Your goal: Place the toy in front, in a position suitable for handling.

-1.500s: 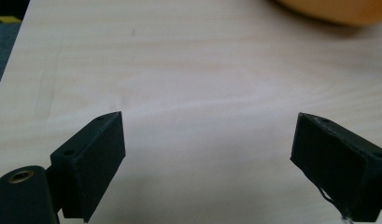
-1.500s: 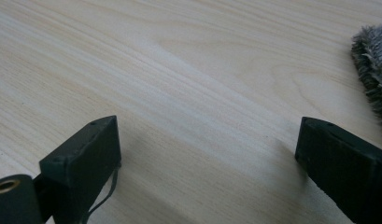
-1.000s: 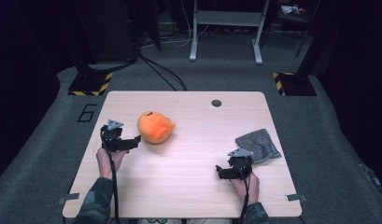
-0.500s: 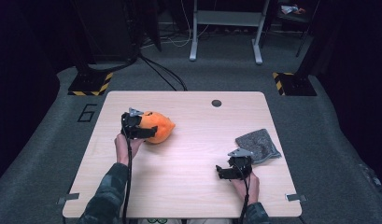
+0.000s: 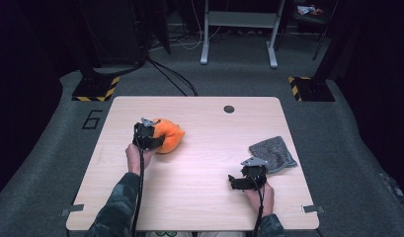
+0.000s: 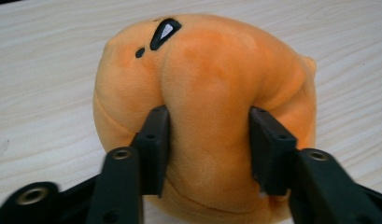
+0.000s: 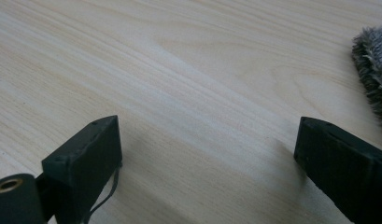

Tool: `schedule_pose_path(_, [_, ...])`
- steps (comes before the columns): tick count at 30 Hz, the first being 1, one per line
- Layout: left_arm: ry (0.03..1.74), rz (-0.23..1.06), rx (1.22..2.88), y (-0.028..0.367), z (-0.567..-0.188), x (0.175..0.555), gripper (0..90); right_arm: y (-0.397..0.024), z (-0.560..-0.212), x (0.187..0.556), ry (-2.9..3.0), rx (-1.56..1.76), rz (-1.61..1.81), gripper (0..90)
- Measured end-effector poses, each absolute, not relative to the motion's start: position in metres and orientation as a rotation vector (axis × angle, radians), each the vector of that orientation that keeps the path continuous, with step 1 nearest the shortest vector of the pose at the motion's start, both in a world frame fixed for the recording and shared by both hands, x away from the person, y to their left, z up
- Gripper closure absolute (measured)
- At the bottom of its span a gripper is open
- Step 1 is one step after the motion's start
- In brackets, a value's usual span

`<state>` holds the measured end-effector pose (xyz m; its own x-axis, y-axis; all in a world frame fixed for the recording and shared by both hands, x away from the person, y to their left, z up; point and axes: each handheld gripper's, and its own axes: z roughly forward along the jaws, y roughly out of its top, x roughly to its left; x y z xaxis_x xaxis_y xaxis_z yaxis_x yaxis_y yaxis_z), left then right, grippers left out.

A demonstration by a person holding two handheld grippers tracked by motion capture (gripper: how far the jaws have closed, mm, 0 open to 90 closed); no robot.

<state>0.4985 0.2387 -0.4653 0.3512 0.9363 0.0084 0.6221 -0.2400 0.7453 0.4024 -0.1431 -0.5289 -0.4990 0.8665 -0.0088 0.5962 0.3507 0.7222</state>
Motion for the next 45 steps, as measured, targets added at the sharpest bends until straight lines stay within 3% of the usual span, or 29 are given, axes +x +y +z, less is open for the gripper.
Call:
schedule_pose_path(5, [1.330, 0.628, 1.950, 0.240, -0.465, 0.496, 66.0, -0.143, -0.529, 0.402, 2.229, 1.282, 0.945, 6.6])
schedule_pose_path(11, [1.278, 0.632, 1.906, 0.243, -0.459, 0.491, 69.2, -0.143, -0.529, 0.402, 2.229, 1.281, 0.945, 6.6])
schedule_pose_path(23, [1.115, 0.581, 1.885, 0.236, -0.443, 0.479, 69.9, -0.142, -0.529, 0.402, 2.223, 1.291, 0.948, 6.6])
schedule_pose_path(45, [0.822, 0.368, 1.928, 0.182, -0.433, 0.457, 69.9, -0.143, -0.529, 0.403, 2.223, 1.288, 0.951, 6.6])
